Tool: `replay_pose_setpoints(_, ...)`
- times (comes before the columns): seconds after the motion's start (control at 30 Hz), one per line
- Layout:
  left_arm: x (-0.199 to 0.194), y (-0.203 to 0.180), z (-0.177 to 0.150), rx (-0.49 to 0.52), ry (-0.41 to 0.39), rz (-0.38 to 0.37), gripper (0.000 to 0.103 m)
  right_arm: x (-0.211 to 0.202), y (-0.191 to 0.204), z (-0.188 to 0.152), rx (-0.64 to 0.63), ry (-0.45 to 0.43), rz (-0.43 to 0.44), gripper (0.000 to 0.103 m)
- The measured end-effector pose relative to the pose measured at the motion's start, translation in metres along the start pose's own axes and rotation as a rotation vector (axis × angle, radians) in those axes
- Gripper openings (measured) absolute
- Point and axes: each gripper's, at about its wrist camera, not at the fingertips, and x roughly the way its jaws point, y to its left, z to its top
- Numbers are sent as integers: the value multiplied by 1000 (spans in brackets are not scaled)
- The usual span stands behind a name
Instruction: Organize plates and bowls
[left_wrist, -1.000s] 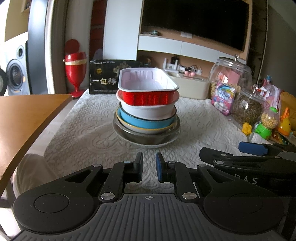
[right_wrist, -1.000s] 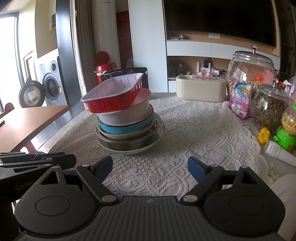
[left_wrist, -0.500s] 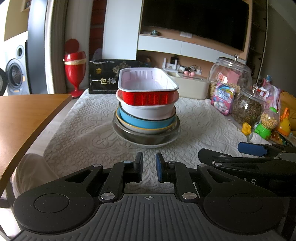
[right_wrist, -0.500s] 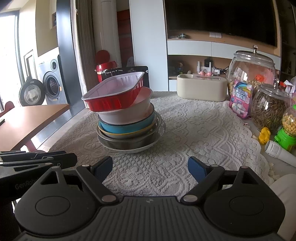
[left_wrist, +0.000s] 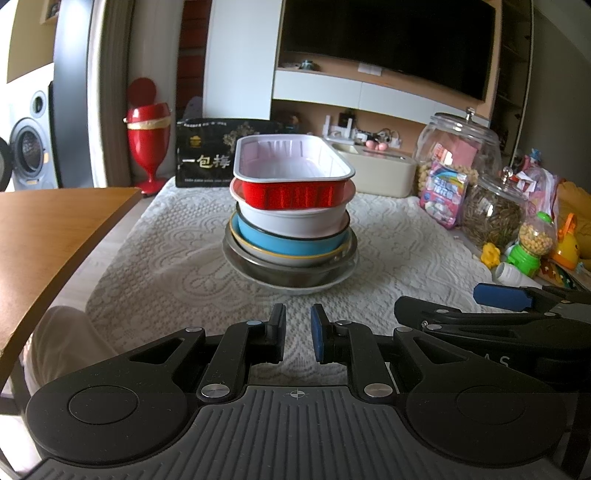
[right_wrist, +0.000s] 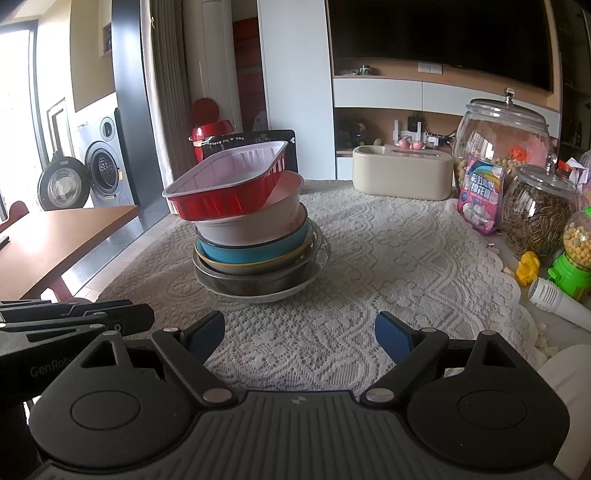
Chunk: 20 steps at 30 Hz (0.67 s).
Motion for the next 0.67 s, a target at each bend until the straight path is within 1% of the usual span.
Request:
replay_pose_setpoints(0.6, -1, 3, -1, -12, 10, -20, 17, -1, 0, 0, -4, -2, 2, 89)
replay_pose_setpoints(0.67, -1, 6, 1, -17, 25, -10, 17, -1, 1, 2, -10, -2, 8, 89)
